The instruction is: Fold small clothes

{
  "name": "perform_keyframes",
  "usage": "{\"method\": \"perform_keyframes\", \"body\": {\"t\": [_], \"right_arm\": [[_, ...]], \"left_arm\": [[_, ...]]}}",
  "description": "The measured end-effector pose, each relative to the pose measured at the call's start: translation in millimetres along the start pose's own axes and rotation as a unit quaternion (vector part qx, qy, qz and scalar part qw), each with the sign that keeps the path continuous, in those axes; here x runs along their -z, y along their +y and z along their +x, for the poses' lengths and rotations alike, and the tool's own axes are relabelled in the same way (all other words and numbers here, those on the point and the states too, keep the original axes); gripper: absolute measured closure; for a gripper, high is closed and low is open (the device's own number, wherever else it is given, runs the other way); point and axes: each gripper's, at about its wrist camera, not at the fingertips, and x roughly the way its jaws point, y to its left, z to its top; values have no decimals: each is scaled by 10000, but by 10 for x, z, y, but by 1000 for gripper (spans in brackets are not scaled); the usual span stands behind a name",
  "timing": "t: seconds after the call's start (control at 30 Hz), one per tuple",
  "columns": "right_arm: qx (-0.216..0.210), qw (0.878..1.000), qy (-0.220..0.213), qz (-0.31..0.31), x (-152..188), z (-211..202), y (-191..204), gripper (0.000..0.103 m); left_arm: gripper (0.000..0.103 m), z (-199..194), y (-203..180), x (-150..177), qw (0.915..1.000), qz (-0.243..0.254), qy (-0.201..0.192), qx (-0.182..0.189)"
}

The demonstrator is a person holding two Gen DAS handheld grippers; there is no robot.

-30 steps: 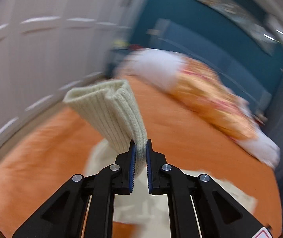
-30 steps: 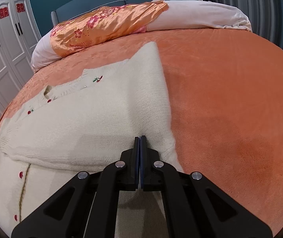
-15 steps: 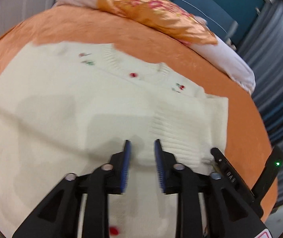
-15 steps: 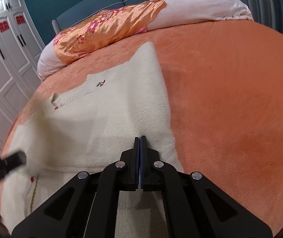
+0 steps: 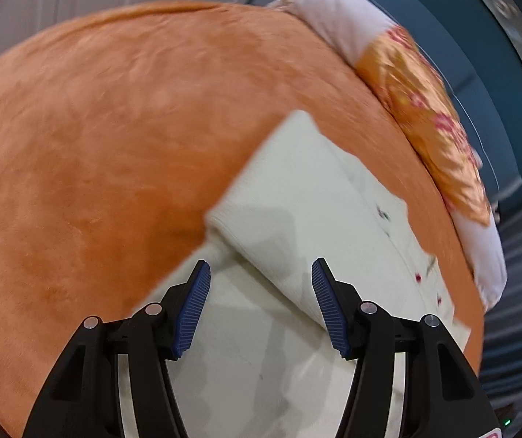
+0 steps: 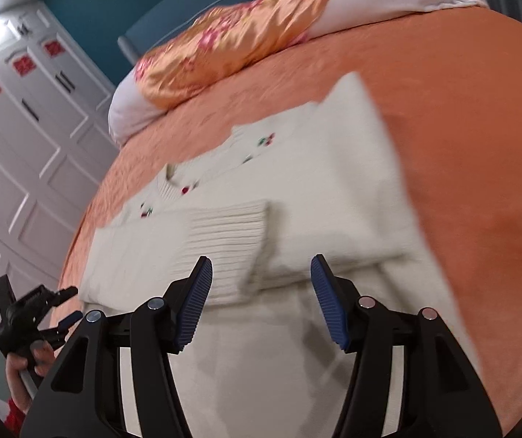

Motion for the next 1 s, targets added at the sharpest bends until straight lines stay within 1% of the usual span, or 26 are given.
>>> {"method": "perform_keyframes", "body": {"t": [0.03,0.07,0.1,0.13,0.17,0.2,0.23,0.3,0.37,0.43,0.47,0.5,0.53,0.57,0.63,0.67,0.7,0.73,0.83,0.87,0.93,0.97,1.0], "right_arm": [[87,9999,132,-25,-18,86,52,48],[131,9995,269,-36,-43,160,79,48],[230,9988,428,-42,-70,263,111,53],[362,9981,486,-62,-82,313,133,58],[449,9977,489,-105,-103,330,163,72],[525,9973,483,-191,-174,335,215,101],[547,9972,419,-274,-248,304,262,100],[220,9991,-37,-371,-443,76,395,101],[2,9961,-671,-565,-644,-282,579,101],[-126,9909,-1154,-688,-748,-551,645,101],[-159,9877,-1385,-704,-778,-661,646,101],[-123,9869,-1452,-698,-790,-663,608,101],[22,9877,-1395,-703,-771,-586,529,101],[191,9898,-1237,-676,-741,-463,430,101],[566,9970,-405,-340,-608,75,74,101],[787,9966,37,-236,-517,334,-81,101],[916,9949,329,-265,-386,536,-221,102],[834,9956,114,-420,-327,514,-240,102],[970,9943,104,-421,-415,413,-127,101],[993,9941,5,-429,-434,338,-71,101],[1004,9933,-435,-372,-483,110,57,101],[893,9935,-615,-346,-492,9,129,101],[742,9945,-642,-361,-498,-22,201,101]], "left_arm": [[47,47,31,-22,9999,-105,46,35],[50,85,27,-42,9999,-142,78,15],[51,96,40,-58,9999,-126,101,-3],[57,116,27,-84,9999,-79,103,-81],[71,130,-13,-108,9999,-3,84,-133],[77,134,-78,-150,9998,135,59,-161],[96,108,-115,-190,9997,230,1,-116],[97,-23,-231,-263,9991,357,-225,87],[97,-202,-380,-285,9967,545,-538,271],[97,-243,-464,-267,9951,656,-663,335],[97,-205,-495,-237,9948,710,-665,307],[96,-140,-512,-214,9947,770,-633,242],[96,-62,-515,-185,9947,838,-586,125],[96,109,-490,-106,9947,914,-448,-140],[95,398,-405,12,9939,952,-150,-537],[93,454,-375,56,9936,962,-125,-587],[92,449,-357,108,9923,1059,-324,-563],[91,443,-378,132,9900,1198,-394,-624],[90,466,-391,136,9878,1341,-418,-670],[90,474,-391,131,9874,1365,-430,-671],[90,474,-380,156,9865,1413,-475,-683],[90,476,-368,169,9859,1436,-506,-694],[90,481,-378,181,9851,1469,-539,-719]]}}
